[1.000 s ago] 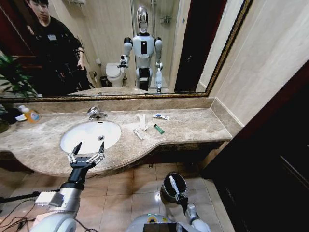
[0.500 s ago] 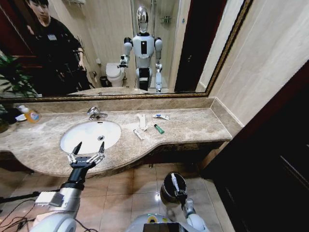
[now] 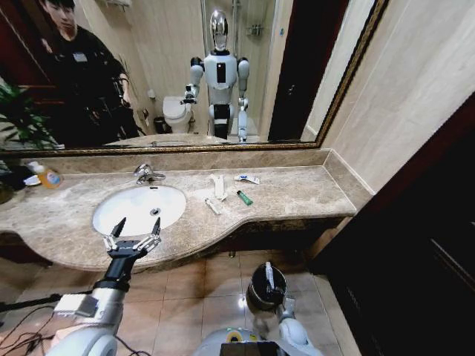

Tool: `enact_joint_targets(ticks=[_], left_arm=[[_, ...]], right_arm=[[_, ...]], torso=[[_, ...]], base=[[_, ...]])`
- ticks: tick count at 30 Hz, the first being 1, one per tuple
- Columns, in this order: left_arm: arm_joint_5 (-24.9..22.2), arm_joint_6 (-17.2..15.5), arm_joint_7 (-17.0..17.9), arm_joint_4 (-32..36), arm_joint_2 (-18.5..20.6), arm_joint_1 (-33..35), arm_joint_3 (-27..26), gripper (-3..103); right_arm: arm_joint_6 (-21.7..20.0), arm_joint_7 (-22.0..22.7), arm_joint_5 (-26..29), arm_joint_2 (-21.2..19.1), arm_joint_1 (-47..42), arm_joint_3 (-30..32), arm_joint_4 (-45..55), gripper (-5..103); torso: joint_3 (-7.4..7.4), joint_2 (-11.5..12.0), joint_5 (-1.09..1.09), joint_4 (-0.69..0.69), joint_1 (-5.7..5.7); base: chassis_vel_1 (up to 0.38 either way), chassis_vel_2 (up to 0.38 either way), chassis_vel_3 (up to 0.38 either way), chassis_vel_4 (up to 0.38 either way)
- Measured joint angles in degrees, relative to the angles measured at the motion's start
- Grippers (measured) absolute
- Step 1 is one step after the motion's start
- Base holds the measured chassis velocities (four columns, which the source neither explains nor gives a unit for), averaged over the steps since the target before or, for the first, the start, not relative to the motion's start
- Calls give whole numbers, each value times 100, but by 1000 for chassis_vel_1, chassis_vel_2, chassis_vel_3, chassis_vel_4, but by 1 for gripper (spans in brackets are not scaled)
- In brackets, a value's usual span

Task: Pick up the trash from the sink and place it in the trash bin.

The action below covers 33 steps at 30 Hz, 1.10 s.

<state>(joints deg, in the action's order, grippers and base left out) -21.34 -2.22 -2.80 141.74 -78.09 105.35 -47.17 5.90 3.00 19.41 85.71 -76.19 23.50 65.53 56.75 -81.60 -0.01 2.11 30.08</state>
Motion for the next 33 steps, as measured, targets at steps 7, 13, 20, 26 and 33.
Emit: enact_joint_targets(ticks=[7, 13, 20, 26, 33], left_arm=[[0, 0, 0, 0, 0, 0, 0, 100], [0, 0, 0, 0, 0, 0, 0, 100], [0, 0, 0, 0, 0, 0, 0, 100], [0, 0, 0, 0, 0, 0, 0, 100], [0, 0, 0, 0, 0, 0, 0, 100]], right_arm=[[-31, 23, 22, -22, -9, 4, 8, 22], [10, 10, 22, -46, -27, 2, 36, 43], [138, 49, 21, -79, -56, -2, 1, 70], [178, 63, 48, -100, -88, -11, -8, 92], [257, 123, 75, -89, -114, -51, -22, 100]], torso=[[0, 0, 0, 0, 0], [0, 0, 0, 0, -1], [0, 0, 1, 0, -1], [0, 0, 0, 0, -1], [0, 0, 1, 0, -1]], base=[[0, 0, 0, 0], [0, 0, 0, 0], [0, 0, 0, 0], [0, 0, 0, 0], [0, 0, 0, 0]])
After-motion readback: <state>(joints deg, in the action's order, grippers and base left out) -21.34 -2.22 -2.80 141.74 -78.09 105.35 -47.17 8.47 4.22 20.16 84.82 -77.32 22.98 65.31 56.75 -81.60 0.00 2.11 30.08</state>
